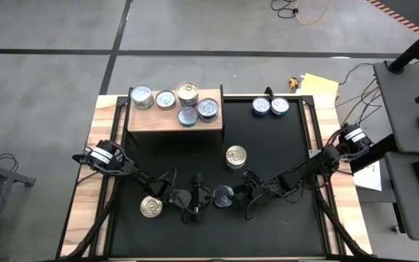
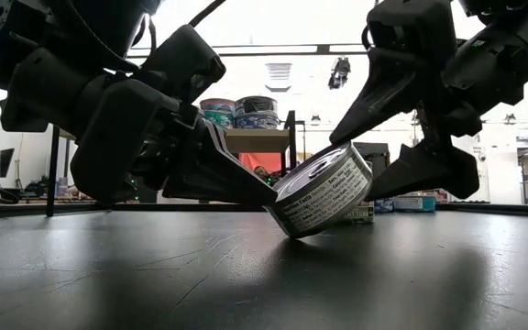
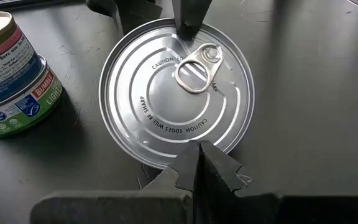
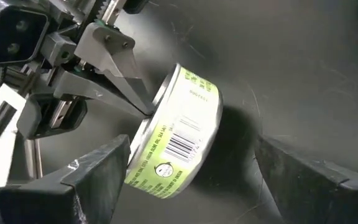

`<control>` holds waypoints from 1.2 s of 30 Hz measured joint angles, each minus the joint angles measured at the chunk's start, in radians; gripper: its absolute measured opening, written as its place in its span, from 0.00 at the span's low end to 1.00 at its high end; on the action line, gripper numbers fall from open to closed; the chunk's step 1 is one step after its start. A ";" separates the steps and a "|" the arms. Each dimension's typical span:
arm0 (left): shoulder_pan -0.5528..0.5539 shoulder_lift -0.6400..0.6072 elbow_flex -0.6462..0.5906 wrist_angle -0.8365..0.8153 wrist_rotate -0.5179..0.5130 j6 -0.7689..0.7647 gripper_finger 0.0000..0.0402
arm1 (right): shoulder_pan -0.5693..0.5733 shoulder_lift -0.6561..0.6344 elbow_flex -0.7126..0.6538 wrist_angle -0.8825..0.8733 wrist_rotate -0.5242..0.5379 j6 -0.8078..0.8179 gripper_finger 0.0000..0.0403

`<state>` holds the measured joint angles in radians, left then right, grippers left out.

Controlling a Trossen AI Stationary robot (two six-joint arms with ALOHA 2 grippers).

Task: Stack canned seafood by type on shelf
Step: Put the green tuna can on the shelf

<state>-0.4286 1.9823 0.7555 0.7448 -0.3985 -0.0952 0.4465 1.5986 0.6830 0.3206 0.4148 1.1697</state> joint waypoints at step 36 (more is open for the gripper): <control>0.008 0.000 0.000 0.028 0.021 0.047 0.00 | -0.072 0.008 0.070 -0.010 -0.122 -0.260 0.90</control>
<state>-0.4202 1.9823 0.7559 0.7725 -0.3779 -0.0486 0.3743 1.6070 0.7534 0.3104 0.2930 0.9093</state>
